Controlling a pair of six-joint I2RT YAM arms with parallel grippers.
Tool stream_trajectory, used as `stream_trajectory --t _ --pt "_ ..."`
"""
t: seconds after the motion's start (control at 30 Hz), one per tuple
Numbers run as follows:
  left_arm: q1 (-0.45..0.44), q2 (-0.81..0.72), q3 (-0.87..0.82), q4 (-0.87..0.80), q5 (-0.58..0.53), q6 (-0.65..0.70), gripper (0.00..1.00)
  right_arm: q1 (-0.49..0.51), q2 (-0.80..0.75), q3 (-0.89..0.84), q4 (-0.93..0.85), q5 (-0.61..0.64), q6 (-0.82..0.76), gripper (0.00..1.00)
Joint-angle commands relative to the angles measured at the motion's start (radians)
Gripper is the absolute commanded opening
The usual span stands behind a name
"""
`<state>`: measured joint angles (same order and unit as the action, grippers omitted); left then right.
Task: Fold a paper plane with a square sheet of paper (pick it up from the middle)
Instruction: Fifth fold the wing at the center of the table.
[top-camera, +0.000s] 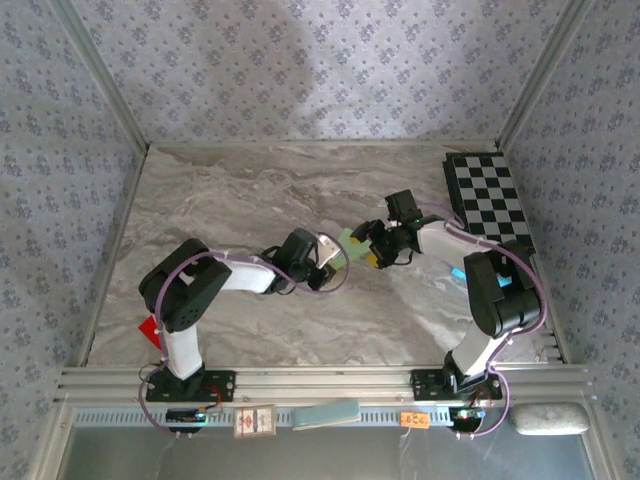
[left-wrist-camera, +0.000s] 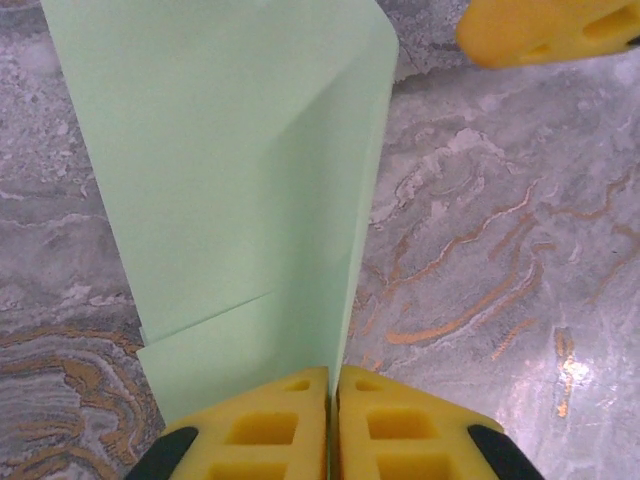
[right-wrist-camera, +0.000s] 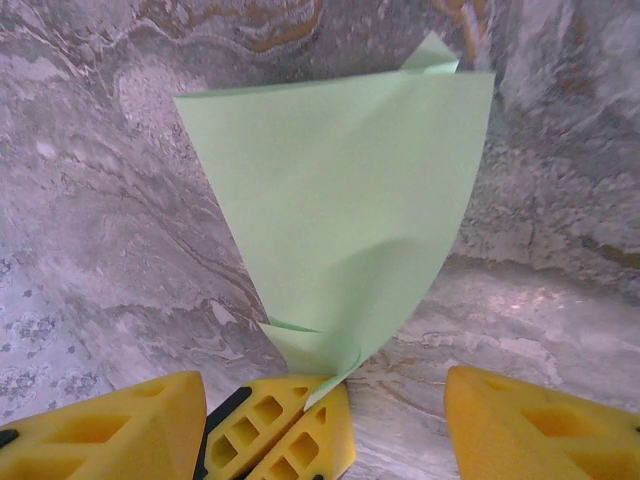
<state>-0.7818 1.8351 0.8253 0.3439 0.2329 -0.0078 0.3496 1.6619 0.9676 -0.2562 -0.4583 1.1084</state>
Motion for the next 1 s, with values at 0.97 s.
stream_trajectory --t 0.97 --pt "0.129 0.059 -0.084 0.361 0.255 -0.757 0.00 -0.020 0.068 -0.079 0.340 -0.215 -0.471 0.54"
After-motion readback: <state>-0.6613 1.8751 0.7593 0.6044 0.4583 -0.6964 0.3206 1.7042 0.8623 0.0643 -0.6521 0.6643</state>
